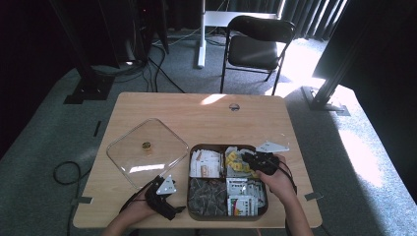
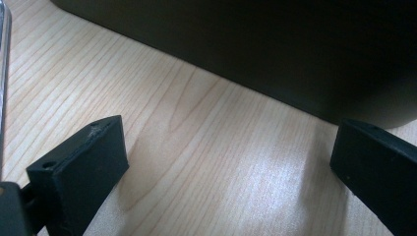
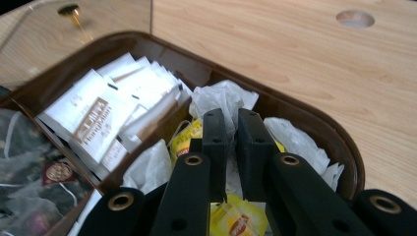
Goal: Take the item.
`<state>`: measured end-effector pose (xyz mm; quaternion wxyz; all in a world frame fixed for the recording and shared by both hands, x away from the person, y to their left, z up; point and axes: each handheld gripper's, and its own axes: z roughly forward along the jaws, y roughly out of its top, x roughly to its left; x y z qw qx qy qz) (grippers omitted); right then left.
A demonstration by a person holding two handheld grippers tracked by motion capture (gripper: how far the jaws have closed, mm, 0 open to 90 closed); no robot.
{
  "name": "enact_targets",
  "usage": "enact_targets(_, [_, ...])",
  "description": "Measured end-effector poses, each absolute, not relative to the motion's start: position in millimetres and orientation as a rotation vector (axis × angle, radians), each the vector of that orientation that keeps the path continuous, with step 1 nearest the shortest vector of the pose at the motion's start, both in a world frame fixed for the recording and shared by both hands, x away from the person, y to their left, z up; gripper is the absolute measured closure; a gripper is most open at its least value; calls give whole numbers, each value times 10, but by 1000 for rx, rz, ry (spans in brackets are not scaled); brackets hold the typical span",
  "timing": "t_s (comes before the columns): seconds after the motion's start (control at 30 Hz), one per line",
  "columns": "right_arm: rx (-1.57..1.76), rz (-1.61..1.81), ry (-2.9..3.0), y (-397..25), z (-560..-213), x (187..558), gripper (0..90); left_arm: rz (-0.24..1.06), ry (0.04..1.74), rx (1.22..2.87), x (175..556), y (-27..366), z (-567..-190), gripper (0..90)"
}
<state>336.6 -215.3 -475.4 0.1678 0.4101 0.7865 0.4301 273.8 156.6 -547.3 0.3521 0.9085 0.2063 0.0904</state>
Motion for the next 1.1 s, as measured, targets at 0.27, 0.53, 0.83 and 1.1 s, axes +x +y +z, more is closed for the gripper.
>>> enact_targets(0.27, [1152,1274,2196,-2195,-4627,3329,832,234,534,2351,2738,1566,-5473,7])
enact_targets(0.53, [1143,1325,2147,-2230,-4516,3295,833,233,535,2349,2738,1566,-5474,7])
enact_targets(0.83, [1129,1426,2014,-2300,-4433,3273,833,234,534,2350,2738,1566,-5474,7])
enact_targets(1.1, [1128,1480,1965,-2378,-4378,3275,833,234,534,2350,2738,1566,-5474,7])
